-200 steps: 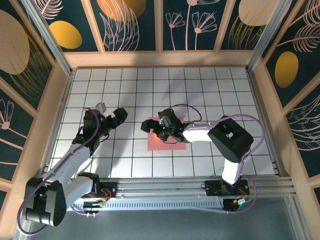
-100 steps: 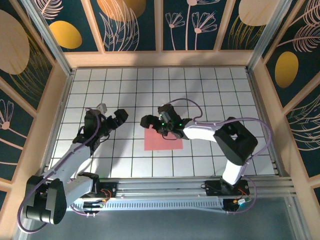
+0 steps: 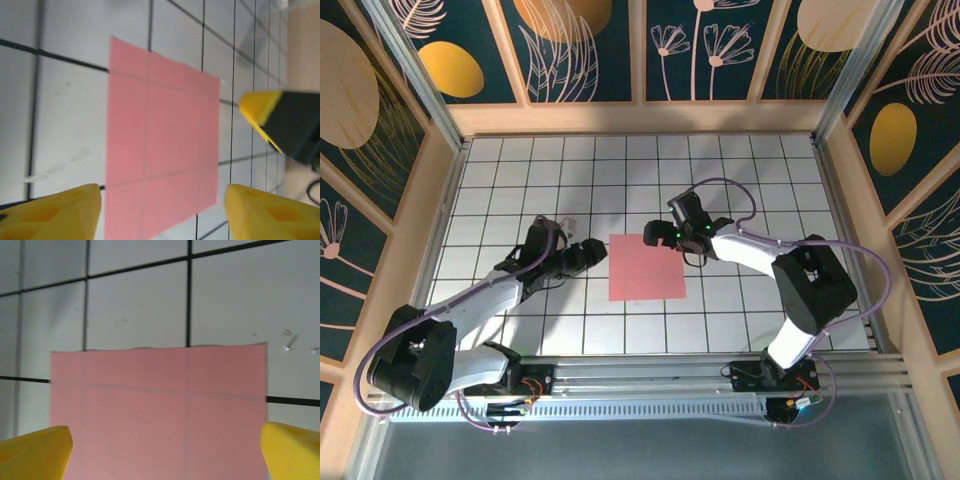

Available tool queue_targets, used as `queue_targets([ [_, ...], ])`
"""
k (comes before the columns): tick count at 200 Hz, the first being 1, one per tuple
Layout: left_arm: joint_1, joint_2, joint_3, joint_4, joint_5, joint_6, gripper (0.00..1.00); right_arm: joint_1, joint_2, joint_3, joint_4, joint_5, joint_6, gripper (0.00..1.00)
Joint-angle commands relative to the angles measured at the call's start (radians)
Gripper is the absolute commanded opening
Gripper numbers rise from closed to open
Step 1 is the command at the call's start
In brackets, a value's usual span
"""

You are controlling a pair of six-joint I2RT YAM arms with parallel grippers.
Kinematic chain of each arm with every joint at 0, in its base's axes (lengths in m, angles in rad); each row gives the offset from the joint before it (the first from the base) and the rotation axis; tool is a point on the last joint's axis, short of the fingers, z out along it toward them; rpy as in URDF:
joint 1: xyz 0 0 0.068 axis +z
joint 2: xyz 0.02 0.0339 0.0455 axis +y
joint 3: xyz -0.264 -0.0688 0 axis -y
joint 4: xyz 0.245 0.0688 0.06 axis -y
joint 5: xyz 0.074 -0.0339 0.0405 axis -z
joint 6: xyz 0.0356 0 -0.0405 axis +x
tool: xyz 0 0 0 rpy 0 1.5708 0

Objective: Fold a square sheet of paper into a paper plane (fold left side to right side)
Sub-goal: Pick up the square sheet of paper from the center of the table.

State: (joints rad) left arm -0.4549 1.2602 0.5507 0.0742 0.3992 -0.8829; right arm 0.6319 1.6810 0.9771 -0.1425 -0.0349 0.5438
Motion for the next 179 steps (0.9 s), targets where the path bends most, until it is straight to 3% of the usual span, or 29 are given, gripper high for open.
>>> queue_targets([
  [1, -0.061, 0.047, 0.035, -0.016, 0.031, -0.036, 0.59, -0.002, 0.054, 0.057, -0.059, 0.046, -0.08, 0.97],
  [61, -0.128, 0.154, 0.066, -0.005, 0.073, -0.041, 0.47, -0.001, 0.145, 0.138, -0.087, 0.084, -0.106, 0.99],
  [179, -0.148, 0.306, 0.085, -0.013, 0.107, -0.019, 0.42, 0.027, 0.221, 0.174, -0.129, 0.095, -0.122, 0.99],
])
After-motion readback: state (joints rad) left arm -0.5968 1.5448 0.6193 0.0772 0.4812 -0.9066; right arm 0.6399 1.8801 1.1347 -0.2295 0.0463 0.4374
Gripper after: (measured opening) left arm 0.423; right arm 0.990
